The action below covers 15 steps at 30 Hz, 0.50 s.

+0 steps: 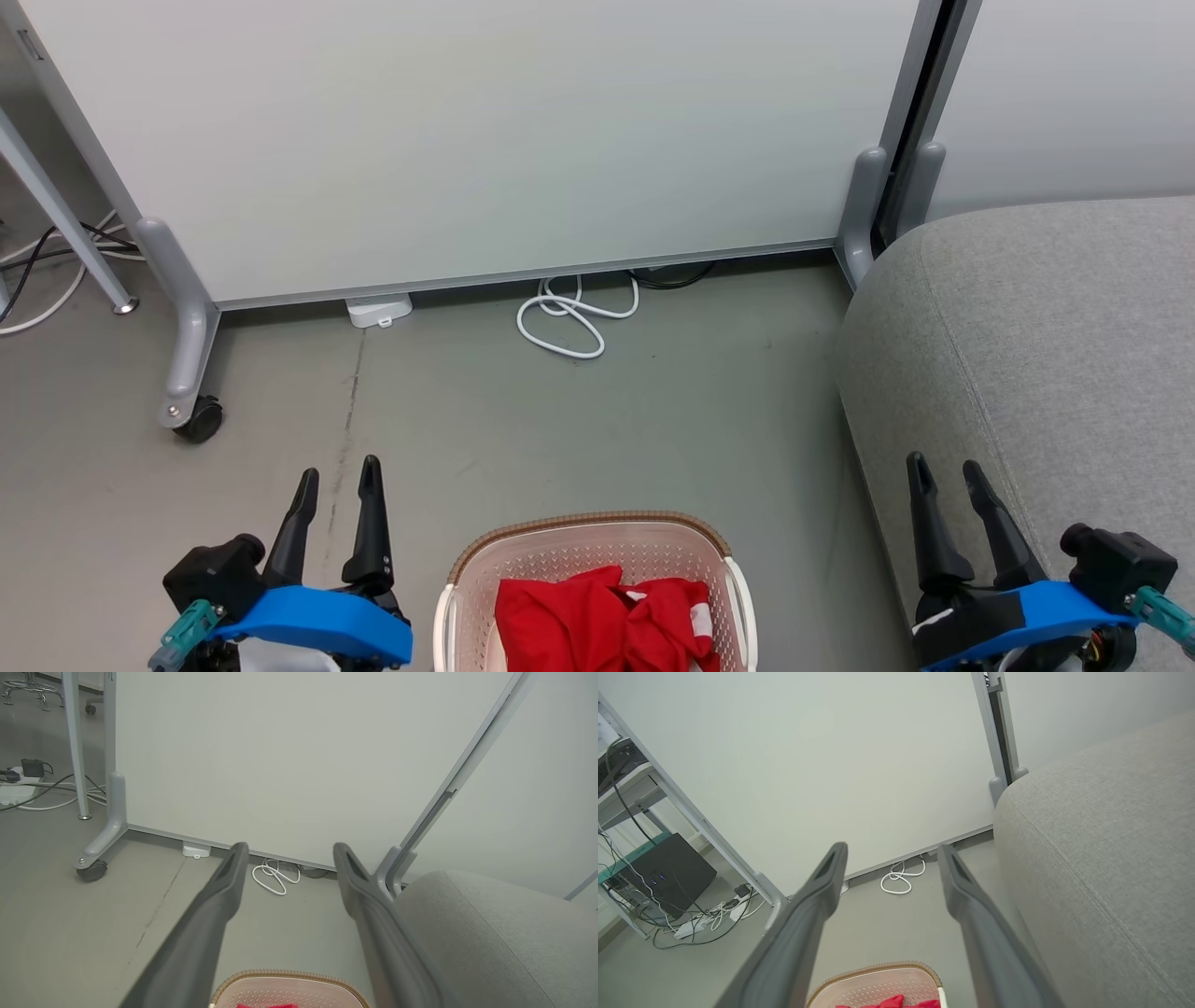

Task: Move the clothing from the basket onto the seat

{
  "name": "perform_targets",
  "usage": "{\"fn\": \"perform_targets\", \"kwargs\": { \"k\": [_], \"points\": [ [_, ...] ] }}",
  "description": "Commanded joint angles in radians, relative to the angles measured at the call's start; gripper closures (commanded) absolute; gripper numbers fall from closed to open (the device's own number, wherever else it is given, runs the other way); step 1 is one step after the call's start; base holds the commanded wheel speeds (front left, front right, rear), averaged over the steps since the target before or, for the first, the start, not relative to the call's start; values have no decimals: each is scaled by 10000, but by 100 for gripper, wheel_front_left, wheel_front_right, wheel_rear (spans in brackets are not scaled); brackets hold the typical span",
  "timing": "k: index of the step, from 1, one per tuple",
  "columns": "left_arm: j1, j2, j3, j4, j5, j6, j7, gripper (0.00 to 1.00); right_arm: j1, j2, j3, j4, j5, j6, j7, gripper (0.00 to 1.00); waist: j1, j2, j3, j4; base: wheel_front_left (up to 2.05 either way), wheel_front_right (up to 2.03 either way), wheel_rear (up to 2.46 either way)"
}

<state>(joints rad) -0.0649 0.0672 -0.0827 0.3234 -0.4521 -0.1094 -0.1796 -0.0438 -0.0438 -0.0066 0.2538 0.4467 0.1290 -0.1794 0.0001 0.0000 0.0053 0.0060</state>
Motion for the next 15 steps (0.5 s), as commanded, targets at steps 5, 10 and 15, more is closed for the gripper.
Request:
{"fn": "perform_targets", "kwargs": {
  "k": [5, 10, 15],
  "points": [
    [-219, 23, 8, 87, 461, 23, -175, 0, -193, -75, 15, 15, -547, 20, -180, 0, -1, 0, 0, -15, 0, 0, 0],
    [-244, -7, 71, 211, 745, 58, -282, 0, -174, -77, 8, 86, -963, 21, -284, 0, -1, 0, -2, -22, 0, 0, 0],
    [-260, -32, 118, 314, 991, 70, -389, 0, -175, -79, 13, 189, -1388, 23, -390, 0, -1, 0, -2, -27, 0, 0, 0]
  ]
}}
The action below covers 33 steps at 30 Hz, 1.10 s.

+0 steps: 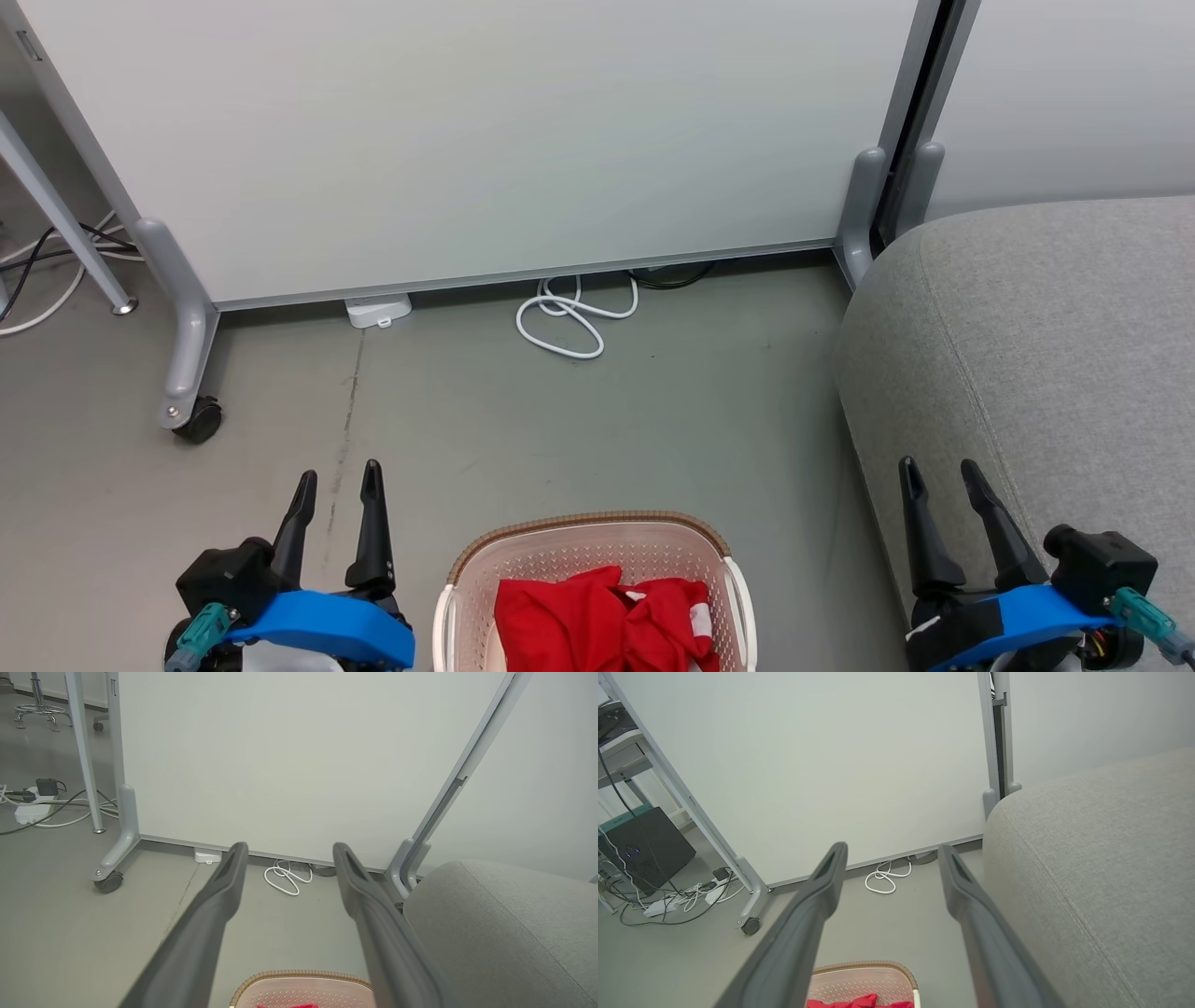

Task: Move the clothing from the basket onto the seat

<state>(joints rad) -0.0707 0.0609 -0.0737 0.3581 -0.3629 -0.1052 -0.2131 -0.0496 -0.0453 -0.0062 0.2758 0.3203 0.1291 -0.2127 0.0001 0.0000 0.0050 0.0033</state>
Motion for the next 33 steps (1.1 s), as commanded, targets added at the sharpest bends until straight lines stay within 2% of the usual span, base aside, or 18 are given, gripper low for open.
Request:
{"fn": "perform_targets", "kwargs": {
  "k": [1, 26, 33],
  "points": [
    [-204, 26, 38, -13, 138, 28, -66, 0, -121, -64, 4, -7, -211, 21, -73, 0, -1, 0, -1, -1, 0, 0, 0],
    [-137, -43, -34, 392, 1430, -20, -537, 0, -109, -76, 63, 126, -2034, 27, -535, 0, -1, 0, -88, 12, 0, 0, 0],
    [-100, -53, 9, 403, 1410, -33, -535, 0, -118, -75, 86, 127, -1970, 26, -543, 0, -1, 0, -77, 17, 0, 0, 0]
  ]
}}
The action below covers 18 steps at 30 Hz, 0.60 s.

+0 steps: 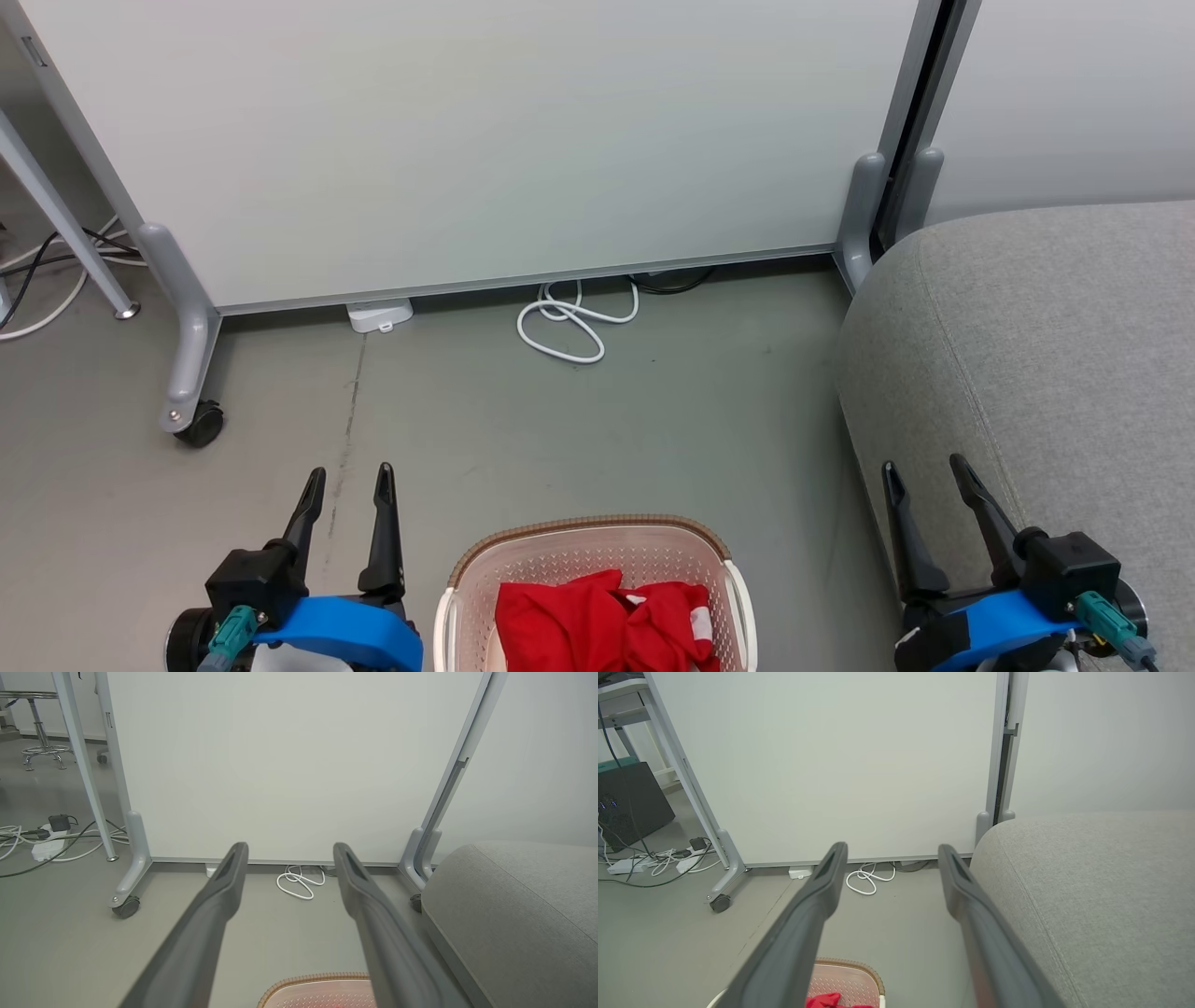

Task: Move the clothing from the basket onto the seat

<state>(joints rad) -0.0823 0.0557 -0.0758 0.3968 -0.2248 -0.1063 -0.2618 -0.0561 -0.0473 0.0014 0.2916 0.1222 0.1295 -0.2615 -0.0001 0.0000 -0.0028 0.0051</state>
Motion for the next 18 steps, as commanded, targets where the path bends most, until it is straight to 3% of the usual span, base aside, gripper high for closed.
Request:
{"fn": "perform_targets", "kwargs": {
  "k": [1, 10, 18],
  "points": [
    [19, -3, 31, 17, 30, -25, -48, 0, -51, -55, 11, -27, 18, 22, -55, 0, 1, 0, 5, -1, 0, 0, 0],
    [-21, -21, 110, -34, -149, -18, -47, 0, -197, -54, 114, -97, 52, 22, -47, 0, 1, 0, 247, -144, 0, 0, 0],
    [-646, -31, -37, 736, -399, -49, -39, 0, -727, -52, 680, -481, -48, 20, 2, 0, 1, 0, 1488, -799, 0, 0, 0]
  ]
}}
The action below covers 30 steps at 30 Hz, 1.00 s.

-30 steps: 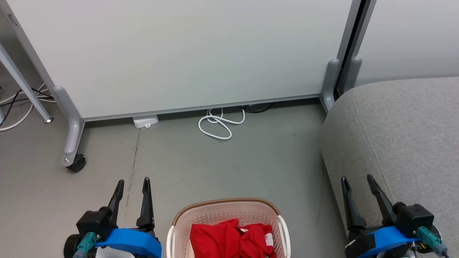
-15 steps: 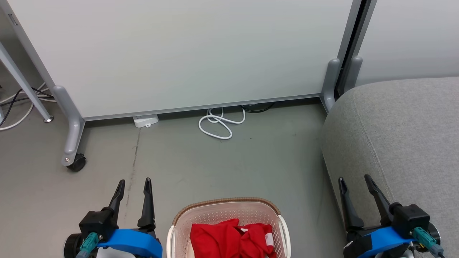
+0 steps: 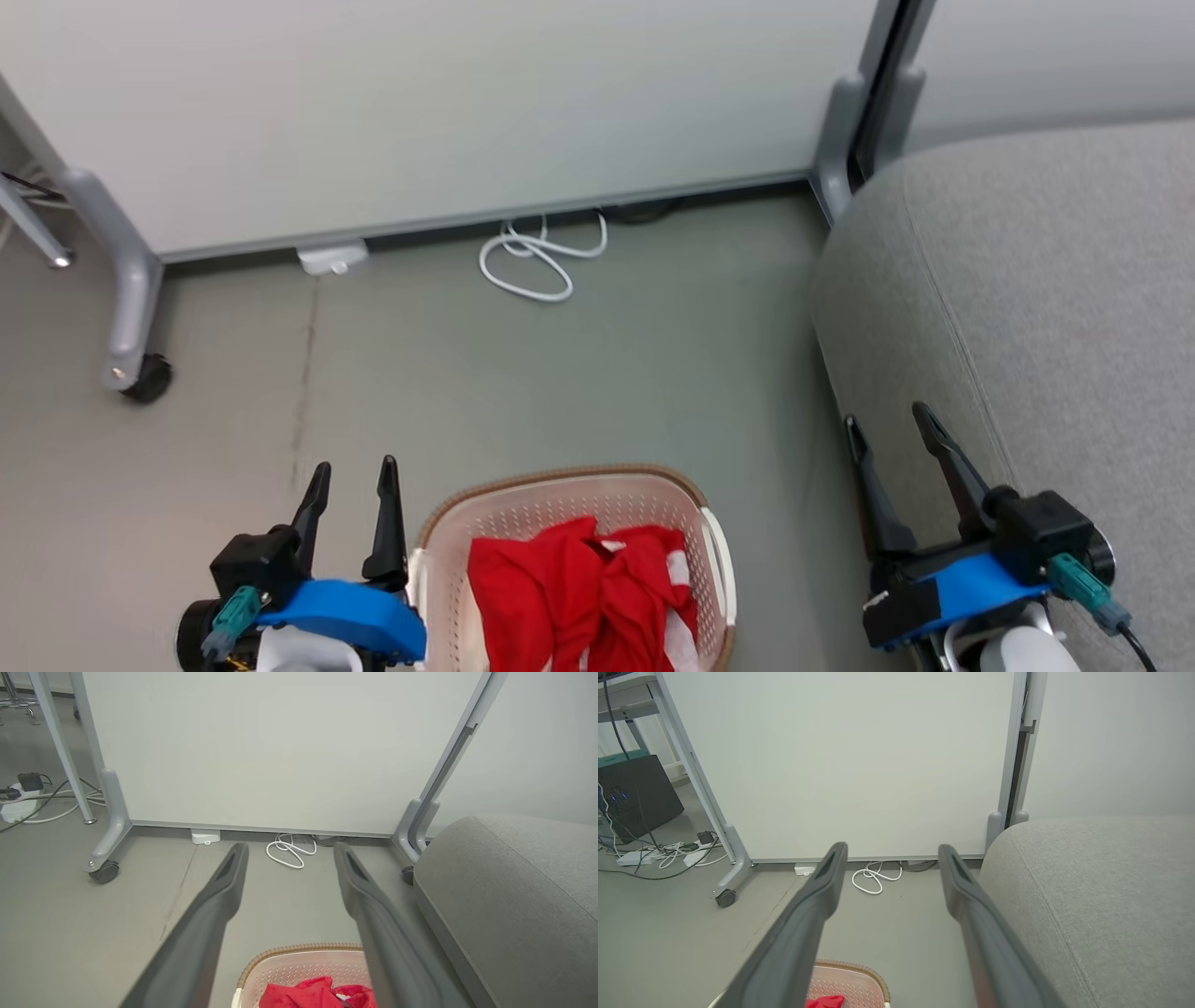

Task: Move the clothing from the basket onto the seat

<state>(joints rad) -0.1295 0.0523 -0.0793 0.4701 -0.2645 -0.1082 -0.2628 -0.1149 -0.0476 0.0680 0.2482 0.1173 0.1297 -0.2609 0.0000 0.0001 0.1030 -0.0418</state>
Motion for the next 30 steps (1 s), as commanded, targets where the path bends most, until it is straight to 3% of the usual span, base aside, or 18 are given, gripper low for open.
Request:
{"fn": "perform_targets", "kwargs": {
  "k": [1, 13, 18, 26, 30],
  "points": [
    [-299, 2, -45, 202, -33, -43, -30, 0, -230, -46, 103, -101, 5, 18, -1, 0, 0, -1, 640, -458, 0, 0, 0],
    [-2306, 565, -232, 2886, 22, -112, 123, 0, -1395, -39, 1212, -442, 528, 12, -44, 0, 0, -1, 3353, -2232, 0, 0, 0],
    [-3081, 855, -150, 3915, -41, 47, 431, 0, -1739, -32, 1489, -654, 843, 12, -53, 0, 0, -1, 4280, -2876, 0, 0, 0],
    [-3961, 1234, 72, 5400, -167, 747, 1015, 0, -1931, -29, 1854, -1012, 1389, 12, -50, 0, 0, -1, 5310, -3595, 0, 0, 0],
    [-4283, 1452, 174, 5920, -264, 722, 969, 0, -2041, -27, 2006, -1134, 1545, 12, -51, 0, 0, -1, 5687, -3775, 0, 0, 0]
  ]
}}
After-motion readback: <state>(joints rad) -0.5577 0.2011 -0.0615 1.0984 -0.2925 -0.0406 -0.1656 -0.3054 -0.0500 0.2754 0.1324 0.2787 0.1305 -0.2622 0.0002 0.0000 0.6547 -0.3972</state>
